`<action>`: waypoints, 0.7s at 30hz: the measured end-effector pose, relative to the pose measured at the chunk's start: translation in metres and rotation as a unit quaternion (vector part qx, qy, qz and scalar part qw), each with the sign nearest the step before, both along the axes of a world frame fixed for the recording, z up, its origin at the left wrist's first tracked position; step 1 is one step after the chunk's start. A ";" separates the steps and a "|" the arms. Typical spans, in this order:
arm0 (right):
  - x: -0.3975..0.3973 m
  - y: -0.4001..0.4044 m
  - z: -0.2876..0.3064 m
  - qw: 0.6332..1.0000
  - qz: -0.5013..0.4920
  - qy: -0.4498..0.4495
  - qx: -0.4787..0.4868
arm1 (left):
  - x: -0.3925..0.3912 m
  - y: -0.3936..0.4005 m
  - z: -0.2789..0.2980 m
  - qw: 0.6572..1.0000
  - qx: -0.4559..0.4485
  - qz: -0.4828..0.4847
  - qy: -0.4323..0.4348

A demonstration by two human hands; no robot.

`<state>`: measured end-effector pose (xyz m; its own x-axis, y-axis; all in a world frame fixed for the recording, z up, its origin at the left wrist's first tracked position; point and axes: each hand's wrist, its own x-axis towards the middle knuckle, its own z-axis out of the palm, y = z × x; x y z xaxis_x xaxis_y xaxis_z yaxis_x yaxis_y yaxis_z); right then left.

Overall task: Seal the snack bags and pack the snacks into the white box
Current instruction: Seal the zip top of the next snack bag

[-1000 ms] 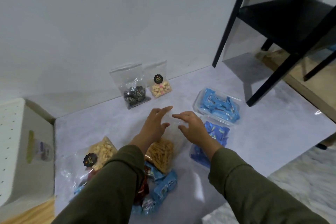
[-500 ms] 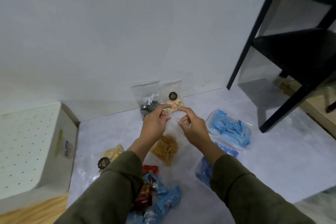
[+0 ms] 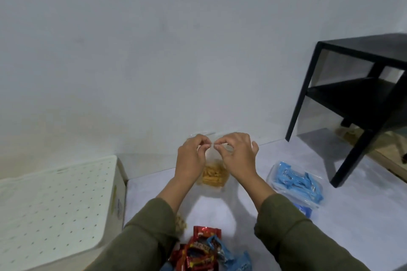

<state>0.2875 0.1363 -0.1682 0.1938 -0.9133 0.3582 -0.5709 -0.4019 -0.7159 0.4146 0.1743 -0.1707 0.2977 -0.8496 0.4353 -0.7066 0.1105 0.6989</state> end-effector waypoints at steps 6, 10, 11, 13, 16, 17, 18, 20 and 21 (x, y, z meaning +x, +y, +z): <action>0.020 0.008 0.010 0.999 0.023 0.027 -0.009 | 0.019 0.006 0.008 0.999 0.008 0.005 -0.038; 0.028 0.010 0.012 0.998 0.037 0.046 -0.005 | 0.024 0.011 0.013 0.999 0.027 0.002 -0.044; 0.029 0.010 0.012 0.998 0.039 0.052 -0.007 | 0.024 0.012 0.014 0.999 0.032 0.003 -0.042; 0.033 0.013 0.011 0.998 0.040 0.056 -0.012 | 0.025 0.015 0.015 0.998 0.038 0.006 -0.042; 0.036 0.014 0.011 0.998 0.042 0.043 -0.010 | 0.030 0.017 0.017 0.999 0.039 0.013 -0.035; 0.036 0.014 0.011 0.998 0.040 0.040 -0.007 | 0.032 0.017 0.017 0.999 0.037 0.020 -0.030; 0.036 0.014 0.011 0.998 0.038 0.041 -0.006 | 0.034 0.017 0.018 0.999 0.033 0.029 -0.025; 0.034 0.014 0.011 0.998 0.034 0.048 -0.009 | 0.037 0.017 0.019 0.999 0.025 0.037 -0.020; 0.033 0.014 0.012 0.998 0.033 0.048 -0.015 | 0.038 0.018 0.019 0.999 0.020 0.031 -0.022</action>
